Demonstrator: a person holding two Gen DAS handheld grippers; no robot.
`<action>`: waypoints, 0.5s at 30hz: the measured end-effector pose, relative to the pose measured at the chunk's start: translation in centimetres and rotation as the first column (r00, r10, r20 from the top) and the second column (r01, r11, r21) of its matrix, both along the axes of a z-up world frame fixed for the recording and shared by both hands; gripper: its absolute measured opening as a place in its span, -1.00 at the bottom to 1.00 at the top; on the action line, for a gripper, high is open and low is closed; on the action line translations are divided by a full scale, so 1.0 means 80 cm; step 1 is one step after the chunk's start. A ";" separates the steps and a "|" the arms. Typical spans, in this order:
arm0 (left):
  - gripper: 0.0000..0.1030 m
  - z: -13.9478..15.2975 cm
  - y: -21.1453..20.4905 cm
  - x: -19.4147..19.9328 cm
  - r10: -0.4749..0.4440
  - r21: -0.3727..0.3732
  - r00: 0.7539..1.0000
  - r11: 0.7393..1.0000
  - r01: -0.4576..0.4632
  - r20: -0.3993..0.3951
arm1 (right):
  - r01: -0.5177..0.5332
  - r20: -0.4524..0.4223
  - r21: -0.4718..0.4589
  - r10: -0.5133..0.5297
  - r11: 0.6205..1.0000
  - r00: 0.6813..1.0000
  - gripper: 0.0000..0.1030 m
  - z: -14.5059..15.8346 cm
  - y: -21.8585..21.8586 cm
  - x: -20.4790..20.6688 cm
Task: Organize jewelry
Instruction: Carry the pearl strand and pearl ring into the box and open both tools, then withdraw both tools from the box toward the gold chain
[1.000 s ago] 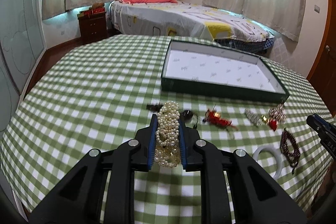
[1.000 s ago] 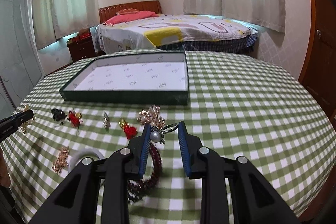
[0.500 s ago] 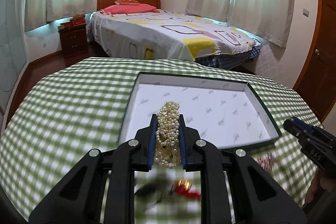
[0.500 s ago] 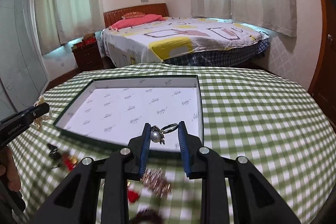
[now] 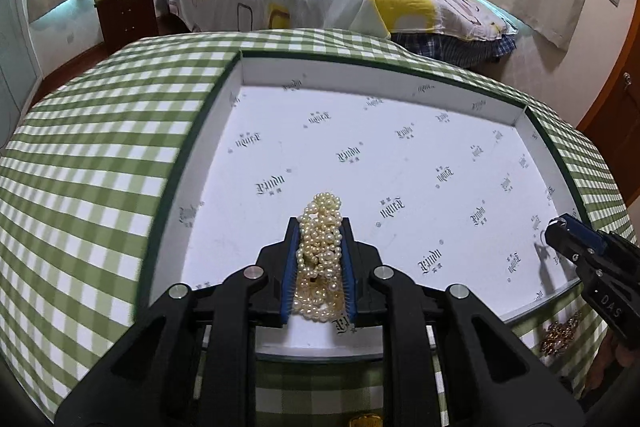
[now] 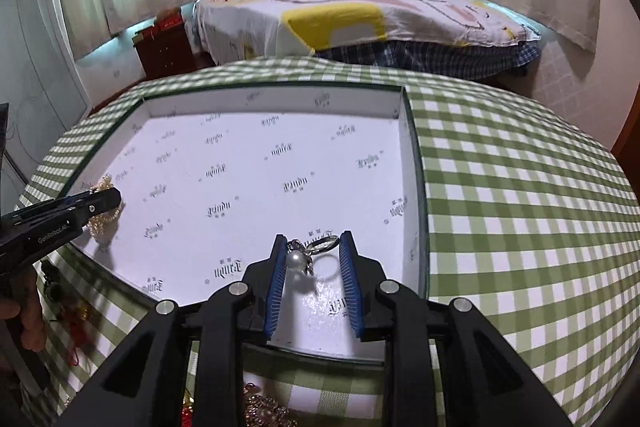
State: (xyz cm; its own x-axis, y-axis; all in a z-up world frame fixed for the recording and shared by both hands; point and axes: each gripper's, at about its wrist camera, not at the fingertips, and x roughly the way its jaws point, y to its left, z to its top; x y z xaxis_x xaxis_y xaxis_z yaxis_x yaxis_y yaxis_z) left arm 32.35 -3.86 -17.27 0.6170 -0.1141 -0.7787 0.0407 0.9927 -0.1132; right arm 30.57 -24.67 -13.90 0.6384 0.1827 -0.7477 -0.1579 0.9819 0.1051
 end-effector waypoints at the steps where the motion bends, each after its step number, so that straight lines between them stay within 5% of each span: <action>1: -0.60 0.000 -0.003 0.000 -0.002 0.015 1.000 1.000 0.001 0.006 | -0.004 -0.006 -0.003 0.004 1.000 1.000 -0.44 -0.003 0.001 0.001; 3: -0.50 -0.001 -0.009 0.000 -0.013 0.034 1.000 0.999 0.013 0.013 | -0.008 -0.001 -0.024 0.008 1.000 1.000 -0.28 -0.004 0.003 0.000; 6: -0.04 -0.003 -0.010 -0.001 -0.015 0.030 1.000 0.999 0.014 0.015 | -0.021 0.010 -0.021 0.021 1.000 1.000 0.00 -0.002 0.002 -0.002; 15: 0.18 0.012 -0.008 -0.014 -0.015 0.008 0.998 1.000 0.015 0.056 | 0.000 0.054 -0.012 0.001 1.000 0.999 0.14 0.010 -0.002 -0.018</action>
